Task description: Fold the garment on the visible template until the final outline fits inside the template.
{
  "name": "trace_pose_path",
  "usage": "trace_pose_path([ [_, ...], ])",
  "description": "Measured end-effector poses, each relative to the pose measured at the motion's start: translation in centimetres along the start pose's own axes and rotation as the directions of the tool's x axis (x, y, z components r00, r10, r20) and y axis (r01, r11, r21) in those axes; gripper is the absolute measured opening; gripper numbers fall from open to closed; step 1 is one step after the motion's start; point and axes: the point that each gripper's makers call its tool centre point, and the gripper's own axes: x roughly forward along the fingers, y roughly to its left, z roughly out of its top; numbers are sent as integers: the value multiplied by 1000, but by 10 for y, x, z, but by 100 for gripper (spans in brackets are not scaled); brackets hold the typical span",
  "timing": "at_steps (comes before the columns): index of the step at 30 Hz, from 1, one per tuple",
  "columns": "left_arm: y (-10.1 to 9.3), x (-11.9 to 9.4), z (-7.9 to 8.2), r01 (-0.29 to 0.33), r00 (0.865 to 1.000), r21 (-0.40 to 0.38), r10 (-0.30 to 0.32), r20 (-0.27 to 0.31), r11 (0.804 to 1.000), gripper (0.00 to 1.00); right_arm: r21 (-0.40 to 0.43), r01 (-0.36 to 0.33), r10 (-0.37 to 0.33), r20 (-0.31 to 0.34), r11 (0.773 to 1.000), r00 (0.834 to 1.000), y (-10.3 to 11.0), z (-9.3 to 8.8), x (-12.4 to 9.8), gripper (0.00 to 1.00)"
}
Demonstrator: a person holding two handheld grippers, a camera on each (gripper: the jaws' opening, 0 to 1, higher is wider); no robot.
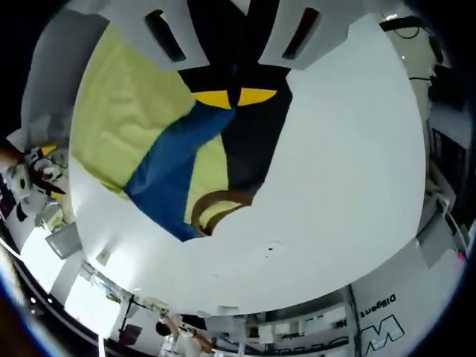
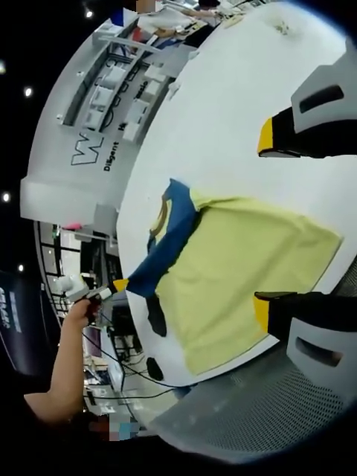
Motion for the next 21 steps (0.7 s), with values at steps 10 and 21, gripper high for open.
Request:
trace_pose_path([
  [10, 15, 17, -26, -96, 995, 24, 97, -8, 995, 11, -7, -7, 7, -9, 1000, 1000, 2, -2, 1, 72],
  [21, 10, -6, -49, -72, 996, 53, 69, 50, 996, 23, 0, -17, 17, 2, 1000, 1000, 3, -1, 1, 73],
])
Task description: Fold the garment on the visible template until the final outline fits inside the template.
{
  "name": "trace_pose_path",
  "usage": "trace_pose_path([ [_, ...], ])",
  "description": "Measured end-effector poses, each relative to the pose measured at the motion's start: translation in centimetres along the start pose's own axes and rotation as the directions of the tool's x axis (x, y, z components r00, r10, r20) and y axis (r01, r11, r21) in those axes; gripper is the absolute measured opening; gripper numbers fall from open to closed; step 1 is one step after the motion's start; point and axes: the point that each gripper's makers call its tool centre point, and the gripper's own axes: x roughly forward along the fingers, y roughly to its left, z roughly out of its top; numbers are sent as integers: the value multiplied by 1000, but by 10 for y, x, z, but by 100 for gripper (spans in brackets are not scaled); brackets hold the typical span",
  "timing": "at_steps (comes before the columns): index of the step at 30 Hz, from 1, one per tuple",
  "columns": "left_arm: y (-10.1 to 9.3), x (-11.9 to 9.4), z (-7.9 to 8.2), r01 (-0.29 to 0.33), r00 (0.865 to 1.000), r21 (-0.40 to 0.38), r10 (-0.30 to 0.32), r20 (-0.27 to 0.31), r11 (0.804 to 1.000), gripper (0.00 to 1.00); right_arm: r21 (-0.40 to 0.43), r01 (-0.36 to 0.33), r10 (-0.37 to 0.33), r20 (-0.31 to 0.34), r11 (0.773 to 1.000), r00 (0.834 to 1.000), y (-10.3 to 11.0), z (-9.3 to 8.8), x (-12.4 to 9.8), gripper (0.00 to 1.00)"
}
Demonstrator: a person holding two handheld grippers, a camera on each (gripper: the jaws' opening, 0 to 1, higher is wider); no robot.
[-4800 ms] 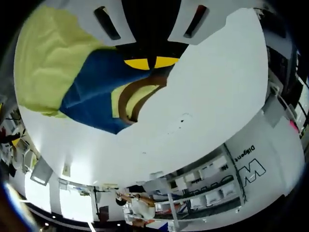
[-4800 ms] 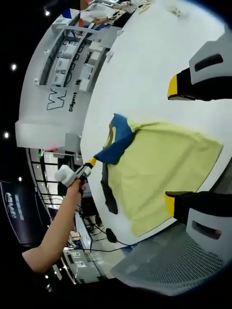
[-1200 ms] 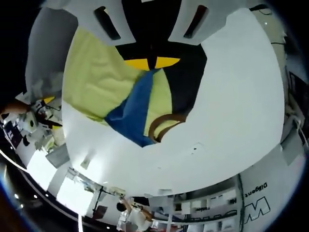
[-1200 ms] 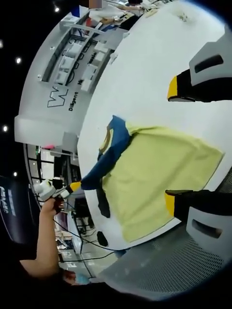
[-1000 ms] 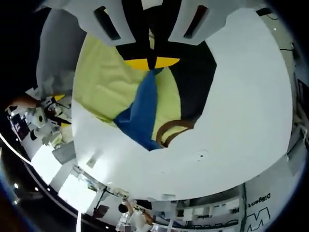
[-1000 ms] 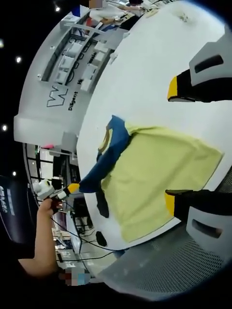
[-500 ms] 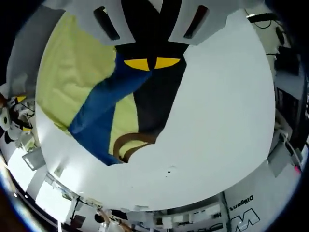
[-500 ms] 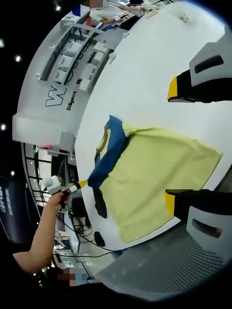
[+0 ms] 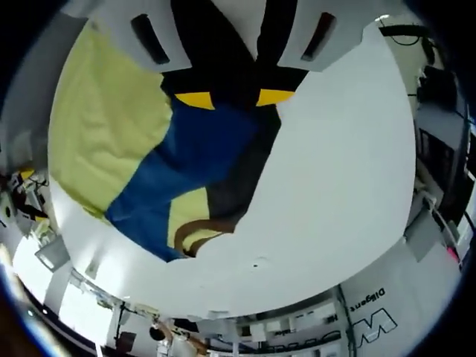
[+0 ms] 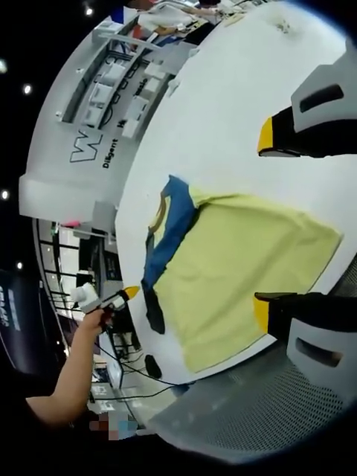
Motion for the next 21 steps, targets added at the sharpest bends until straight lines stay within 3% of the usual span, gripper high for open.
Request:
trace_pose_path([
  [4, -1, -8, -3, 0, 1000, 2, 0, 27, 1000, 26, 13, -7, 7, 12, 1000, 1000, 1, 2, -1, 76],
  [9, -5, -15, -2, 9, 994, 1, -9, 106, 1000, 30, 28, -7, 7, 19, 1000, 1000, 0, 2, 0, 79],
  [21, -8, -20, -29, 25, 995, -12, -24, 94, 1000, 28, 20, -5, 4, 10, 1000, 1000, 0, 1, 0, 78],
])
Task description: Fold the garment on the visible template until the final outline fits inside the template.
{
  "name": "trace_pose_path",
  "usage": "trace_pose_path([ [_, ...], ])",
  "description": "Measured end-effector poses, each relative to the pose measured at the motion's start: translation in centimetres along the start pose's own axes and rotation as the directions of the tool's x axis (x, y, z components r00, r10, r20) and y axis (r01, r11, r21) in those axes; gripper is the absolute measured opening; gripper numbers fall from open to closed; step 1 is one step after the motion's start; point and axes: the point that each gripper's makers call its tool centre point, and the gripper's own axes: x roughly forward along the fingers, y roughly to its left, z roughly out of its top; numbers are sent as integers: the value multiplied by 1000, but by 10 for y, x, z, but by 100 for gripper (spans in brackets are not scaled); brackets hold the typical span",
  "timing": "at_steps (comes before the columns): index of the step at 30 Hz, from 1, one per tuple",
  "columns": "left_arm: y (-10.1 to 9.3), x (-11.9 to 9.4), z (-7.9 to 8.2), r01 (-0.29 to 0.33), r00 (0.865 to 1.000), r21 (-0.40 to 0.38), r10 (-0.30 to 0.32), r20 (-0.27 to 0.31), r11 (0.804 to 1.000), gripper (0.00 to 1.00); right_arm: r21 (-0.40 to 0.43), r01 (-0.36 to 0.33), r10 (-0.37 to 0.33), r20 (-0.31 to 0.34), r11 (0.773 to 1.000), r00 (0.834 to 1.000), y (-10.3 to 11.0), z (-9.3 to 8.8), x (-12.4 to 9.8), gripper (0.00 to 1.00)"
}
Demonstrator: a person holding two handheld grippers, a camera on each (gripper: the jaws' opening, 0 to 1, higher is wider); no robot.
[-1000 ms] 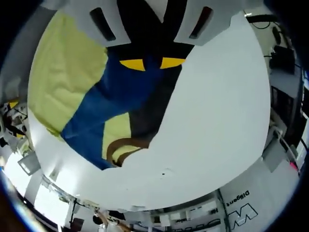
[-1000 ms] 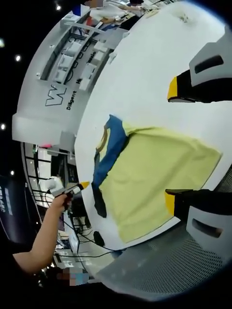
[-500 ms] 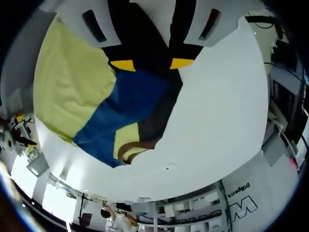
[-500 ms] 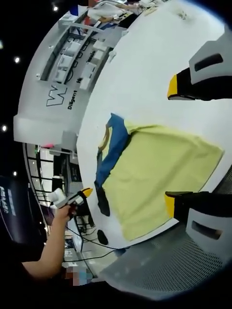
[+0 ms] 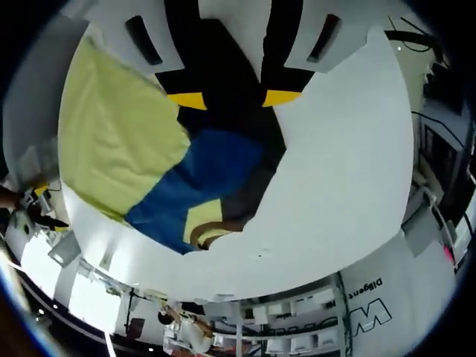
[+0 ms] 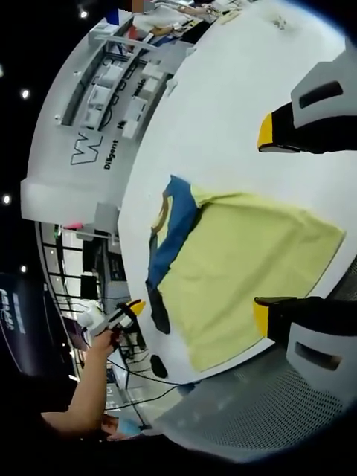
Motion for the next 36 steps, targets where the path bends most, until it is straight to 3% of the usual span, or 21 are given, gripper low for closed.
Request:
trace_pose_path([
  [18, -13, 11, -39, 33, 996, -40, -36, -86, 999, 24, -5, 1, -1, -5, 1000, 1000, 0, -1, 0, 76],
  [30, -15, 13, -47, 27, 995, -49, -31, -96, 998, 15, 8, -22, 22, -11, 1000, 1000, 0, -1, 0, 75],
  [36, -14, 13, -47, 7, 995, -46, -12, -100, 999, 5, 4, -43, 43, -5, 999, 999, -11, 11, 8, 76],
])
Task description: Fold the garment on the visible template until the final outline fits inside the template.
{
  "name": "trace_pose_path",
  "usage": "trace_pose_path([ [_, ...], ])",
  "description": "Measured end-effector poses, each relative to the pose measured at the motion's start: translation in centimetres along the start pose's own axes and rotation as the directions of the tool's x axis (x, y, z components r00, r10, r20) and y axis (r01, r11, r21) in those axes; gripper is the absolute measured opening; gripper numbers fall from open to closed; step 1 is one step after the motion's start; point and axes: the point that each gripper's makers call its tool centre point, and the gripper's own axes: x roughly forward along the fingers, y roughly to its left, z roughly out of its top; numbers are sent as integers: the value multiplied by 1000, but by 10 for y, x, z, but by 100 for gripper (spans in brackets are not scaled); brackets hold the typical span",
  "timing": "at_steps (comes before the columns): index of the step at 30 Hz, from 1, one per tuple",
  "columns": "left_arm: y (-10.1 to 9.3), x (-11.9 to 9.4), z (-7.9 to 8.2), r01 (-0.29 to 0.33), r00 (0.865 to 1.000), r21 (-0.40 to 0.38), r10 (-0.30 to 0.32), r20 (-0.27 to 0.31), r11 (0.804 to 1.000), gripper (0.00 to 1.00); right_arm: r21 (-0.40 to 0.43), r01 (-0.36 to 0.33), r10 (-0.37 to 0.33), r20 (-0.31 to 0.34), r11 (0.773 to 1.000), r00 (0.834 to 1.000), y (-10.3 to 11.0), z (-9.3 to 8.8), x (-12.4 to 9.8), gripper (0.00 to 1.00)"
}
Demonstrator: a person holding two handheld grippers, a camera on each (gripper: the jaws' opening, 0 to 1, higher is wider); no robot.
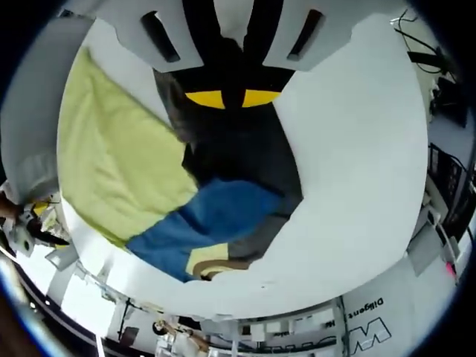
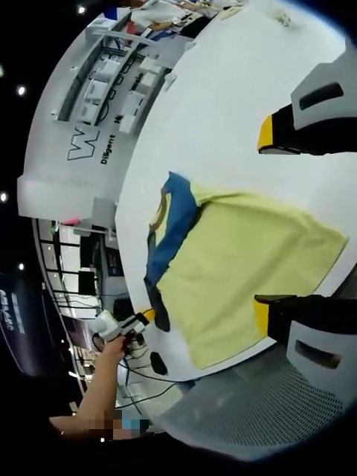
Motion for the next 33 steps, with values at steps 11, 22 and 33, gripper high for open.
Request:
trace_pose_path([
  [11, 2, -7, -1, 1, 1000, -9, -1, 15, 1000, 4, -25, -14, 14, 6, 1000, 1000, 1, 6, 2, 76],
  [22, 24, -42, 20, -80, 992, -14, 81, 100, 997, 4, -14, -15, 15, 20, 1000, 1000, 7, 8, -2, 77],
  [33, 56, -79, 34, -186, 973, 6, 183, 137, 983, 4, 28, -25, 23, 48, 999, 999, 12, 11, -9, 88],
])
